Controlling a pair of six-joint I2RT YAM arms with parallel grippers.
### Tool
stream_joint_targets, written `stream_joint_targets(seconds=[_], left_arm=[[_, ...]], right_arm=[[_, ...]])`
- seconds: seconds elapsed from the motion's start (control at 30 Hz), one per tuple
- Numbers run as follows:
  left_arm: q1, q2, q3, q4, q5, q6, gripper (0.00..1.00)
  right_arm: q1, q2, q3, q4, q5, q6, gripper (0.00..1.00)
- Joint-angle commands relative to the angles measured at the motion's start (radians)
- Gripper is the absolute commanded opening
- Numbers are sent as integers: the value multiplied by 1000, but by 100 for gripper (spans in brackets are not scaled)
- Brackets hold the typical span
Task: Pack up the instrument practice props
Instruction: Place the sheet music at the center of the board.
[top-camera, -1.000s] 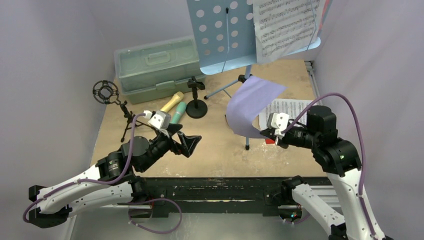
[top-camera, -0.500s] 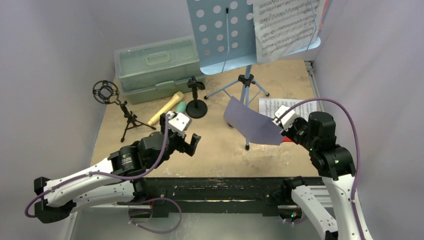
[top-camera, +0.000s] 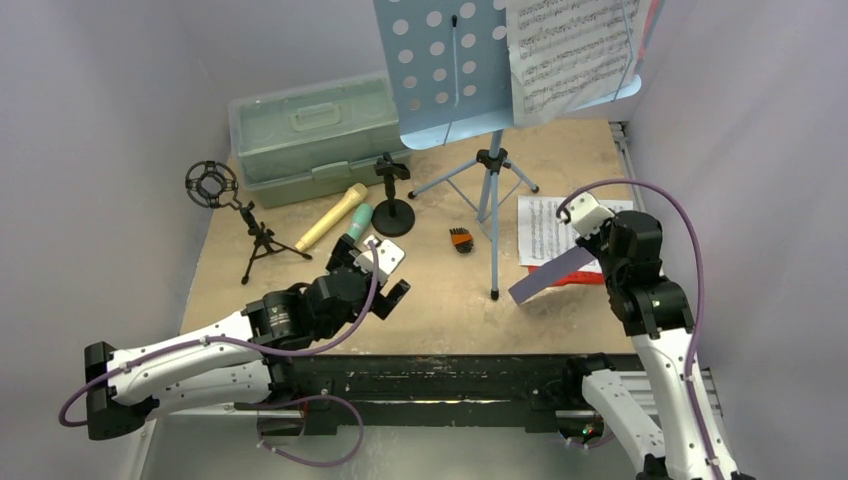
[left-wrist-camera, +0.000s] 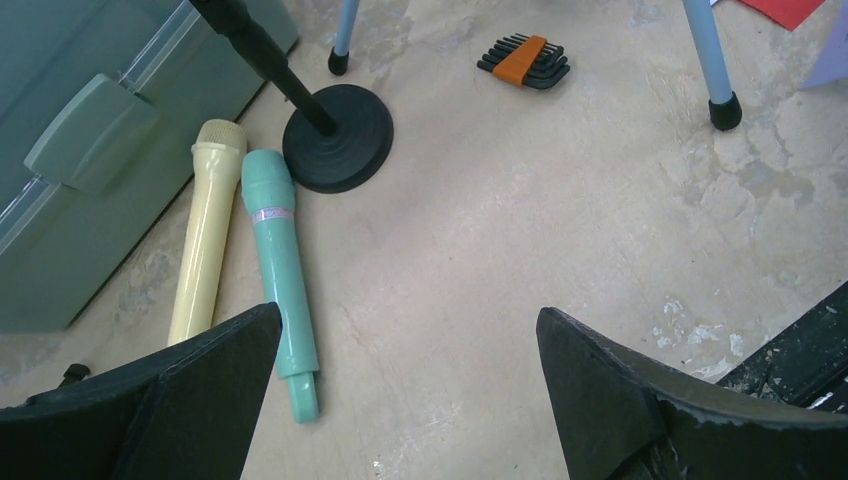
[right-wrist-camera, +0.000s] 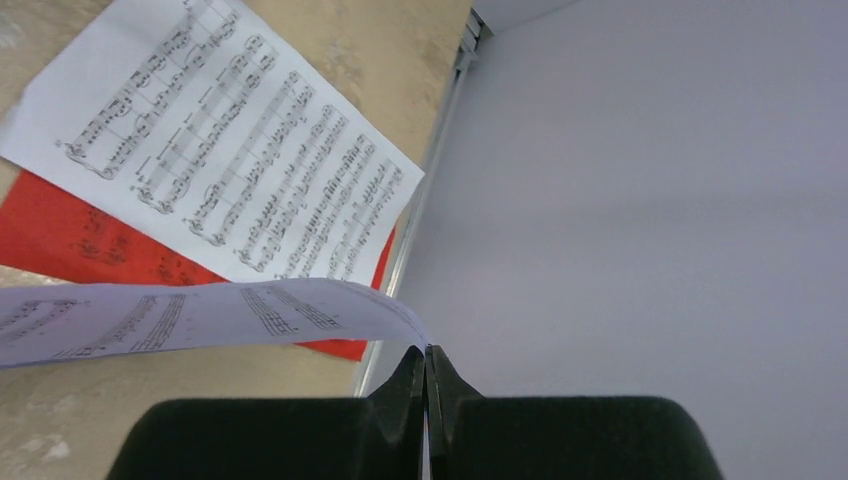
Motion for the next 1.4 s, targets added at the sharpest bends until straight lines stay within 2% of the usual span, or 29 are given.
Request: stream_joint_targets(seconds=[0.0, 0.2, 0.33, 0.63, 0.87, 1.13, 1.37], left_arm=[[0, -39, -13, 6, -10, 10, 100], [27, -45, -20, 11, 52, -3, 100], [47, -32, -16, 12, 84, -3, 100], [108, -24, -18, 32, 173, -3, 100], [121, -17, -19, 35, 194, -7, 100], [124, -13, -17, 34, 203, -6, 100], [127, -15, -18, 35, 212, -9, 100]], right_arm=[[-38, 62, 63, 143, 86, -53, 0], [-217, 132, 103, 253, -8, -107, 0], [-296, 117, 69, 245, -104, -150, 0], [-302, -6, -213, 81, -220, -305, 0], [-302, 45, -369, 45, -234, -378, 0], [-304, 127, -397, 99, -228, -377, 0], [-322, 199, -420, 245, -157, -335, 0]])
